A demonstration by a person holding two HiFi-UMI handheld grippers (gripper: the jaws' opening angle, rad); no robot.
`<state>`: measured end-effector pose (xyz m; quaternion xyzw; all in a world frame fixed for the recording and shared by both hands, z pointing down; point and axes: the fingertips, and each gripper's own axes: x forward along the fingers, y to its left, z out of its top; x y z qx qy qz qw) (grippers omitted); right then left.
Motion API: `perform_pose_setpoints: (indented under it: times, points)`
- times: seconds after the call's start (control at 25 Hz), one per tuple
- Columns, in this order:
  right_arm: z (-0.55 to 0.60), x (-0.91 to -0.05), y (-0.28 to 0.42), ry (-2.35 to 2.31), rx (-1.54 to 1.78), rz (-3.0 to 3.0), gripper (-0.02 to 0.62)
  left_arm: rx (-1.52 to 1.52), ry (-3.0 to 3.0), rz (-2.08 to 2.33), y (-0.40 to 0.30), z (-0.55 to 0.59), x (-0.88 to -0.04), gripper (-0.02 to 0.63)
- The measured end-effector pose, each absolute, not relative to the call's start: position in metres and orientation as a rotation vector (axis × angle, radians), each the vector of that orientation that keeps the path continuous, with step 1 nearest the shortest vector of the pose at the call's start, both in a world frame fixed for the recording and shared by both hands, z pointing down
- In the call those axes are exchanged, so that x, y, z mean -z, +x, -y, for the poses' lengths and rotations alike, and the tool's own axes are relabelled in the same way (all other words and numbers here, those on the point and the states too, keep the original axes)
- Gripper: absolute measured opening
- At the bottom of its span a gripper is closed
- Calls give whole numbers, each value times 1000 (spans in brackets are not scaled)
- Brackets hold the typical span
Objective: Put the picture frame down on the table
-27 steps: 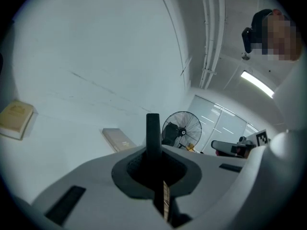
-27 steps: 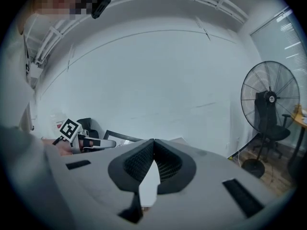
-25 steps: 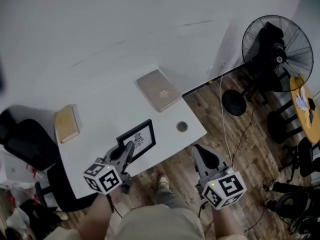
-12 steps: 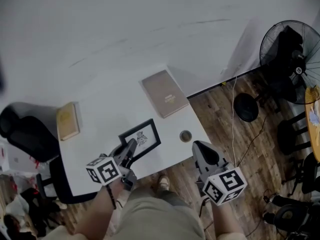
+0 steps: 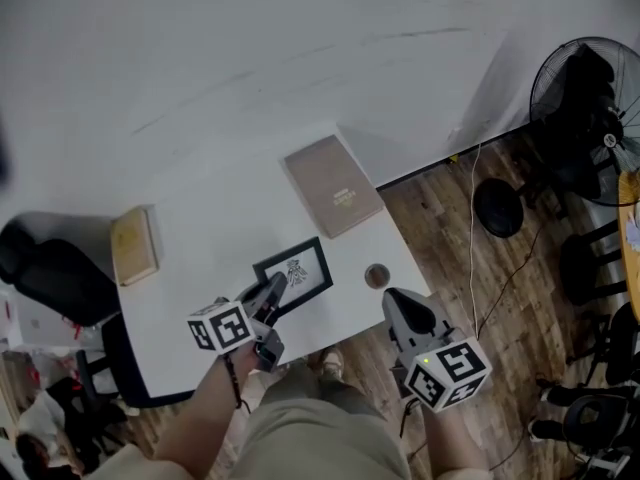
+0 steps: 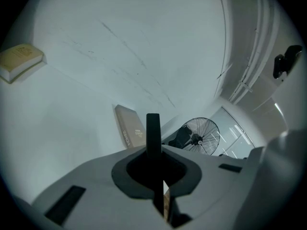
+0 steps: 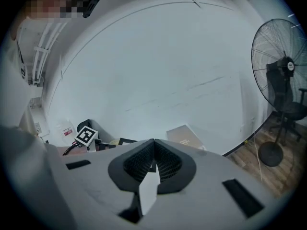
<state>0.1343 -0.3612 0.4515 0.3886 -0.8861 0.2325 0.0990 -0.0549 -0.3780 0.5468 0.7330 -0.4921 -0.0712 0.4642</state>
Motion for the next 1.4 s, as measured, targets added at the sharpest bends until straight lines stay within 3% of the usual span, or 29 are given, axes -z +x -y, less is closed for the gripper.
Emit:
perform_pose_setpoints:
  times: [0.6, 1.4]
  points:
    - [366, -513, 109, 1153, -848, 2439, 23, 131, 1622, 1106, -70, 416, -628, 31]
    - [376, -524, 83, 1191, -953, 2420, 23, 33, 1557, 1068, -71, 449, -692, 44]
